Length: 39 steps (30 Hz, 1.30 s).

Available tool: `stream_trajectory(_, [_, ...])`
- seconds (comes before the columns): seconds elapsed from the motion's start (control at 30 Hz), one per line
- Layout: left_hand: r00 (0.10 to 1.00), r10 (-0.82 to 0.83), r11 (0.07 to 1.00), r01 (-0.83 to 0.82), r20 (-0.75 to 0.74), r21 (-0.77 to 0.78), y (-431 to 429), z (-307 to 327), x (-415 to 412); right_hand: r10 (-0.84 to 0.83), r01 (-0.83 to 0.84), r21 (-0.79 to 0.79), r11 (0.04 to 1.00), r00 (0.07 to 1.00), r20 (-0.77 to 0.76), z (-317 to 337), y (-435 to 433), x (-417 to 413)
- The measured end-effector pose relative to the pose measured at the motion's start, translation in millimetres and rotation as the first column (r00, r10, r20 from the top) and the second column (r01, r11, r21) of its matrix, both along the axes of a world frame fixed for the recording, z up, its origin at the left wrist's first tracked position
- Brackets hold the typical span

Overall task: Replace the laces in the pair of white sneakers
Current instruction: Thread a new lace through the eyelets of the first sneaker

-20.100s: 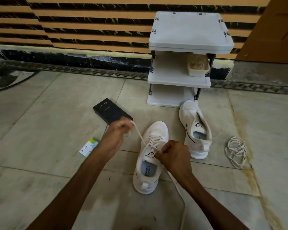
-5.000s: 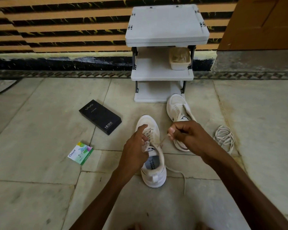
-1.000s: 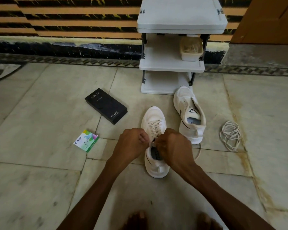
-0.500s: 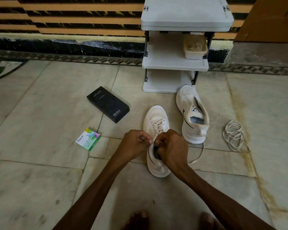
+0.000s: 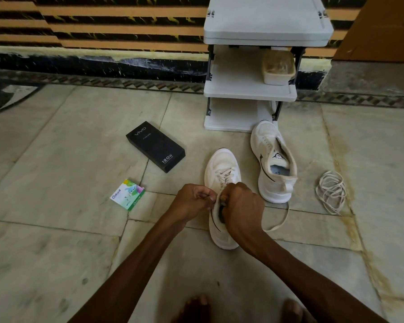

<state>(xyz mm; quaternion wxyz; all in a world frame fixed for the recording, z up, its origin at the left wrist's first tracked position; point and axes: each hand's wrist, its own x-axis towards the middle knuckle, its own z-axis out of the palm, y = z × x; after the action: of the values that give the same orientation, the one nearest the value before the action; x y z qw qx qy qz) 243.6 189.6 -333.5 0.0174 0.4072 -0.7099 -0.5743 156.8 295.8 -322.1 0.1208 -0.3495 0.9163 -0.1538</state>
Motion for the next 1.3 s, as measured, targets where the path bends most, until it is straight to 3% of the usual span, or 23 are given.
stream_trajectory(0.13, [0.998,0.052,0.999,-0.052,-0.019,0.004,4.1,-1.1,0.2,0.029,-0.028,0.022,0.999,0.999,-0.021,0.7,0.7,-1.4])
stream_trajectory(0.5, [0.999,-0.049,0.964,0.051,0.014,-0.259,-4.2,-0.4,-4.3,0.011,-0.01,-0.02,1.0,1.0,0.016,2.2,6.6,-5.1])
stream_trajectory(0.7, [0.999,-0.04,0.919,0.049,0.03,-0.39,7.3,1.1,-2.4,0.123,-0.123,0.041,0.992,0.992,-0.016,2.0,15.6,-5.6])
stream_trajectory(0.97, [0.998,-0.017,0.96,0.0,-0.059,-0.28,7.4,6.4,0.4,0.097,-0.095,0.055,0.994,0.995,-0.024,0.7,12.1,-2.6])
stream_trajectory(1.3, [1.0,-0.021,0.938,0.014,-0.016,-0.348,6.9,6.1,-3.2,0.073,-0.068,0.084,0.994,0.996,-0.055,-1.7,9.7,-0.4])
